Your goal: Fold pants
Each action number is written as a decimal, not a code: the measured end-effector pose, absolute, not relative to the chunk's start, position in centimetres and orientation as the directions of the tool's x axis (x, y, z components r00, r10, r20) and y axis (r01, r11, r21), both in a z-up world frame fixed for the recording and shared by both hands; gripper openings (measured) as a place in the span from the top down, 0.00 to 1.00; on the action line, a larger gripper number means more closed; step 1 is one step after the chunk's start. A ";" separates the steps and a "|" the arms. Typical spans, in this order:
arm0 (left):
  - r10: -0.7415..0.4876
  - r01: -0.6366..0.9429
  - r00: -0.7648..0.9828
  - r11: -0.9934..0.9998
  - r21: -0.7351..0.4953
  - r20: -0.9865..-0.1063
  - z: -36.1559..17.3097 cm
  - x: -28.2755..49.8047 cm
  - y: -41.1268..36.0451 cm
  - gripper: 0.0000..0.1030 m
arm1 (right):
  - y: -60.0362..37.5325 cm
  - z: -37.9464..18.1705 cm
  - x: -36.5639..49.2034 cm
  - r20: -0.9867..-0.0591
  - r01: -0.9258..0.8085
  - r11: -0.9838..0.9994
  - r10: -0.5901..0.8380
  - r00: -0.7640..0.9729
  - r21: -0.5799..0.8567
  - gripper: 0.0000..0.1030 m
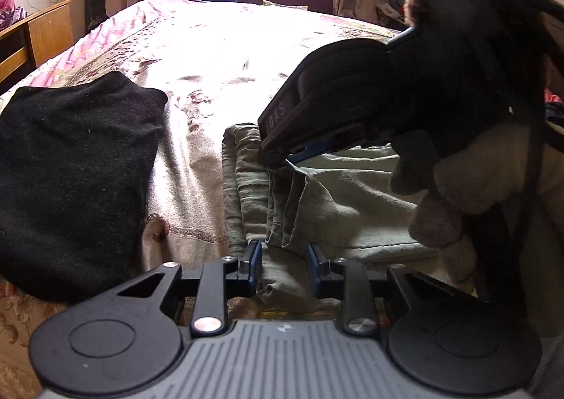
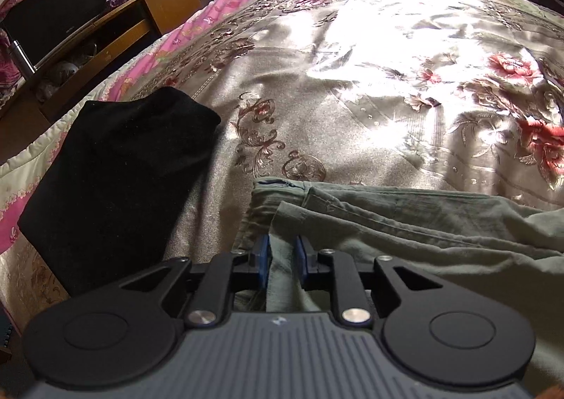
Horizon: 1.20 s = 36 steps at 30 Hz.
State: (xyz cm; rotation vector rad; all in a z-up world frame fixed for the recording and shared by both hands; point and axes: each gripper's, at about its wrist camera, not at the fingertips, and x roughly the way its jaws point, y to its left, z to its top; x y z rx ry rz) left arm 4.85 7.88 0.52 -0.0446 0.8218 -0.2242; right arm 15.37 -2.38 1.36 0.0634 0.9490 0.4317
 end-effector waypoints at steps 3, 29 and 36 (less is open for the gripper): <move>-0.200 0.183 0.662 0.978 -0.102 -0.723 0.8 4.7 7.4 0.60 | -3.5 2.2 14.3 -0.760 -0.335 0.912 0.387 0.522 0.235 0.77; -0.146 0.260 0.682 0.964 0.051 -0.717 2.9 3.0 2.6 0.60 | -12.8 2.3 10.3 -0.705 -0.227 0.904 0.426 0.567 0.363 0.69; -0.179 0.305 0.679 0.951 0.052 -0.711 2.4 4.2 0.8 0.54 | -18.4 1.2 9.1 -0.709 -0.135 0.928 0.354 0.610 0.348 0.67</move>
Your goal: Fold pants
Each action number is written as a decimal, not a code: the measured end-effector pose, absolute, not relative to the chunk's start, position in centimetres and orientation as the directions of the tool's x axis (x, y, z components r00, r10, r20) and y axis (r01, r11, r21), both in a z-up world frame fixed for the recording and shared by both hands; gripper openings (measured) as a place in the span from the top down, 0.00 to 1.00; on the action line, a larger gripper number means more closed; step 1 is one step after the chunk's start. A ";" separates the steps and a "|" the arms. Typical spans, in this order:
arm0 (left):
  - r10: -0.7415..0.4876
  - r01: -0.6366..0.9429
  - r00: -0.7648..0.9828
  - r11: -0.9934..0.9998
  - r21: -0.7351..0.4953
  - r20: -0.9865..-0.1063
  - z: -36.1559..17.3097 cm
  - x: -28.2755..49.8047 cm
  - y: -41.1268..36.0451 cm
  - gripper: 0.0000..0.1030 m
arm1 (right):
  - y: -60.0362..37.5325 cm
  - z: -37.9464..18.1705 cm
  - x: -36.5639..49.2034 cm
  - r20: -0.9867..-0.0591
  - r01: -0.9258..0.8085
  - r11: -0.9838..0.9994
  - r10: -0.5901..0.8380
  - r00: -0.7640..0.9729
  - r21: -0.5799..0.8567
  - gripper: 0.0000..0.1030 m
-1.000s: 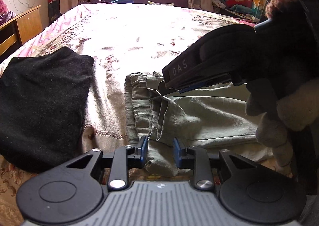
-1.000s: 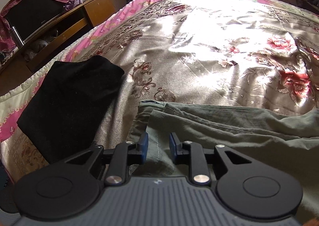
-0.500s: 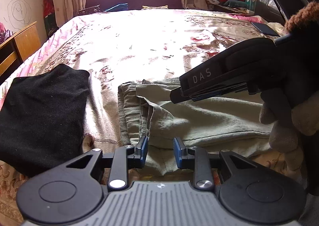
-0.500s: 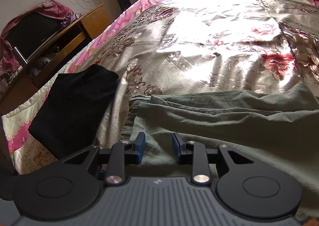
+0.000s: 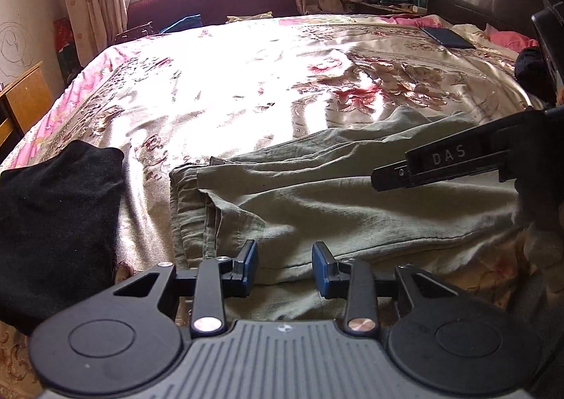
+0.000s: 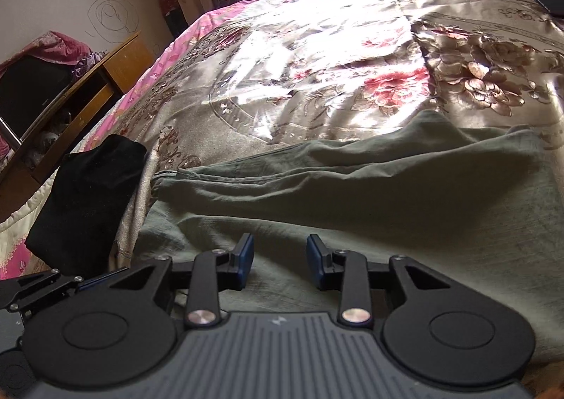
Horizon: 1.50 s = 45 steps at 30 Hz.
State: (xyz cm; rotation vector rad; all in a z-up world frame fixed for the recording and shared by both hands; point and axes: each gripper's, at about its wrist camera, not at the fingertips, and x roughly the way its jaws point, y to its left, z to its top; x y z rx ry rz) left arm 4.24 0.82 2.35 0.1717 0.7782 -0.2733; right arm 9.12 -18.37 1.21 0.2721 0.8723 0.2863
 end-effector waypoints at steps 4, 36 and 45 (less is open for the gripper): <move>-0.189 0.334 0.667 0.941 0.062 -0.721 0.7 5.6 -0.6 0.53 | -23.6 -0.4 8.8 -0.726 -0.014 0.935 0.286 0.626 0.356 0.67; -0.520 0.803 0.492 0.582 0.132 -0.698 -2.3 1.2 -14.3 0.47 | -38.7 -4.9 10.6 -0.522 0.081 0.654 0.517 0.679 0.752 0.59; -0.525 0.772 0.590 0.590 0.238 -0.613 -2.1 0.2 -16.8 0.43 | -38.6 -5.6 11.9 -0.499 0.065 0.626 0.550 0.669 0.777 0.59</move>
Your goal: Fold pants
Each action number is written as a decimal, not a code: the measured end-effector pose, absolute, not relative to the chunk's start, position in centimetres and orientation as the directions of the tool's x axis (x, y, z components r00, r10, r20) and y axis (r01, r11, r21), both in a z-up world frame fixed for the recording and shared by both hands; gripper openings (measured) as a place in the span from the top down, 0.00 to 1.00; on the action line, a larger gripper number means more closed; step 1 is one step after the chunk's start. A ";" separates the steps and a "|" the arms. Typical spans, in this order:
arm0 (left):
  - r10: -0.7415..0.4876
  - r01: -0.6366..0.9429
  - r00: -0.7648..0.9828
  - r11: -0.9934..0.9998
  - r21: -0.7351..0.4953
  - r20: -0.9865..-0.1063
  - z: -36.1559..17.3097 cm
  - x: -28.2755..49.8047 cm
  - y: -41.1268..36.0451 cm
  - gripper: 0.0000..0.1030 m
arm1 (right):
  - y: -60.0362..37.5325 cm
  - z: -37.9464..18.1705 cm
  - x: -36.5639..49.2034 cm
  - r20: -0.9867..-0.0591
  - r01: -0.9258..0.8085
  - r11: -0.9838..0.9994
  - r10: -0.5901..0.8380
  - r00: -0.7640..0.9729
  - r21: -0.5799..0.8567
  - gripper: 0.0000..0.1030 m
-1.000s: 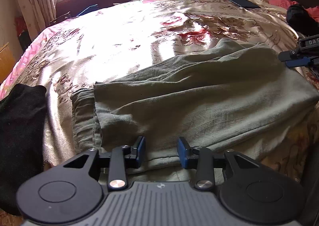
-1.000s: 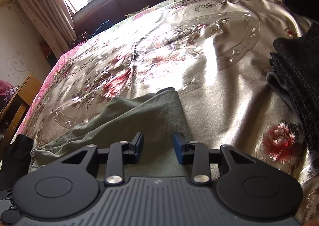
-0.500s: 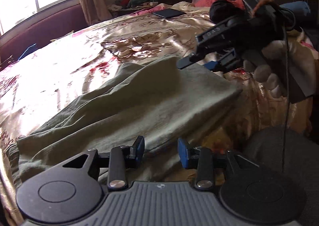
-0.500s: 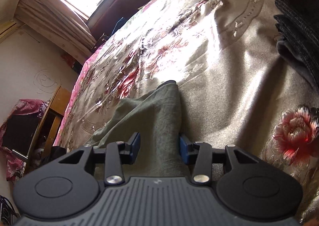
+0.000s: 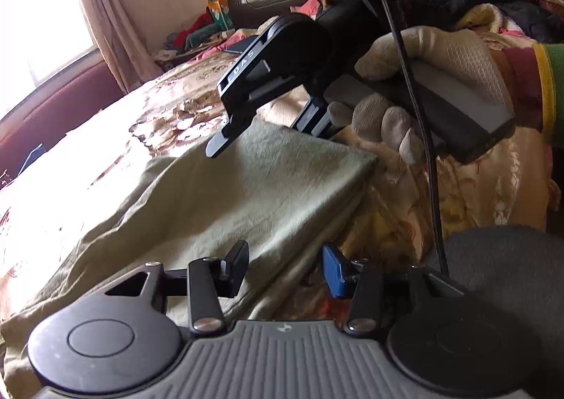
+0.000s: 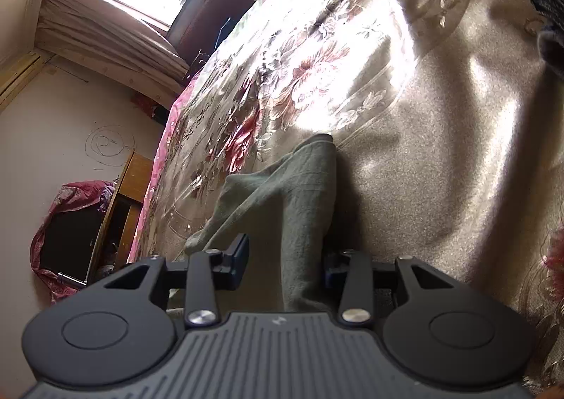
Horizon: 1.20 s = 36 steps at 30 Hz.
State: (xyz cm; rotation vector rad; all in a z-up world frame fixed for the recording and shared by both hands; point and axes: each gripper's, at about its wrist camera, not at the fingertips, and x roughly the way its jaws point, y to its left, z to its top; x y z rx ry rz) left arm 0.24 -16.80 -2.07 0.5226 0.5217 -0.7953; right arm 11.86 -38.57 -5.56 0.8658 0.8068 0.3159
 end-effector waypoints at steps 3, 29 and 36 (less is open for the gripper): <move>-0.547 0.777 0.574 0.598 0.196 -0.610 -1.7 0.6 -18.3 0.43 | -38.7 -5.4 12.5 -0.501 0.052 0.630 0.562 0.658 0.775 0.59; -0.673 0.676 0.572 0.711 -0.196 -0.469 4.5 2.9 -11.1 0.71 | -33.9 4.0 14.3 -0.570 0.002 0.734 0.526 0.631 0.680 0.96; -0.607 0.543 0.690 0.795 -0.271 -0.394 6.5 1.9 -0.8 0.71 | -23.0 8.3 16.4 -0.597 -0.169 0.795 0.560 0.574 0.583 0.96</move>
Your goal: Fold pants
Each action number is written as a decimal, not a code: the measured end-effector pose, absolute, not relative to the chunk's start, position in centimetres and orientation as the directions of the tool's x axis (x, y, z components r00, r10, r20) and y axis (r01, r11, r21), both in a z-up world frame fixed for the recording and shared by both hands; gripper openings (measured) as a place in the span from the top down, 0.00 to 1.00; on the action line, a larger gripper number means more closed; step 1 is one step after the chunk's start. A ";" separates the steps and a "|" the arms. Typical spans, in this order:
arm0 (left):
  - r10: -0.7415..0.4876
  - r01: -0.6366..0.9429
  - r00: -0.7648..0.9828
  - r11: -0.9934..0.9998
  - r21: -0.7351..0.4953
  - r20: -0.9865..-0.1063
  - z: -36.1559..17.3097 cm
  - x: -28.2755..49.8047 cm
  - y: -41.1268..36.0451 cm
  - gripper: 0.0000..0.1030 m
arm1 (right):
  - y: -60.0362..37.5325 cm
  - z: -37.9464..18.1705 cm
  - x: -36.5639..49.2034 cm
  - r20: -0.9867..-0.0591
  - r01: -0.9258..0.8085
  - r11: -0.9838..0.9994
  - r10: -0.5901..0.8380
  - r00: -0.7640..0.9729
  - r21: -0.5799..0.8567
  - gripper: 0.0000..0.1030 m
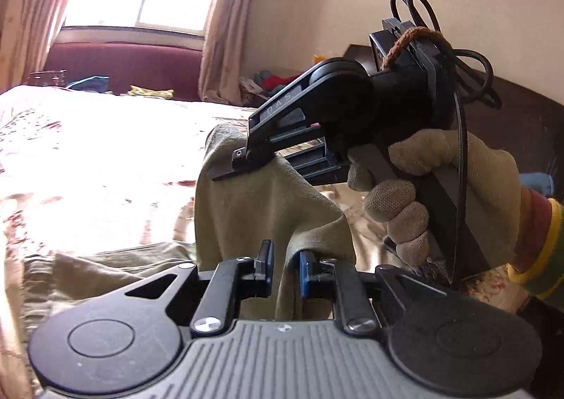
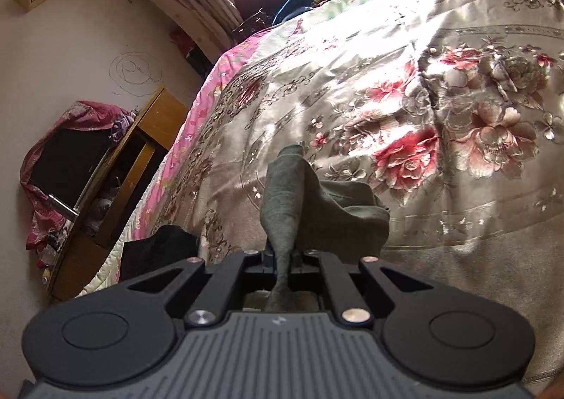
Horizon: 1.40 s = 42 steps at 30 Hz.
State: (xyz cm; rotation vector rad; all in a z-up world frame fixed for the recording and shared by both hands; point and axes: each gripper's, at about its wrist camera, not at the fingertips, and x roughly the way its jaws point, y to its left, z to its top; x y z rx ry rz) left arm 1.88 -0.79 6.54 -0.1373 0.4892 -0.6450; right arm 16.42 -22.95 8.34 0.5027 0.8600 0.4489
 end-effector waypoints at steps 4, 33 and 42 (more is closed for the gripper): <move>-0.534 0.451 0.749 0.844 -0.289 -0.392 6.1 1.5 3.9 0.71 | -16.4 7.9 17.6 -0.638 -0.233 0.807 0.576 0.510 0.543 0.95; -0.378 0.211 0.740 0.916 -0.341 -0.556 2.0 1.9 15.0 0.55 | -3.1 4.2 15.7 -0.727 -0.334 0.829 0.556 0.402 0.449 0.70; -0.270 0.209 0.720 0.963 -0.172 -0.639 1.6 0.6 15.4 0.53 | -4.1 1.3 10.6 -0.799 -0.411 0.849 0.484 0.357 0.331 0.70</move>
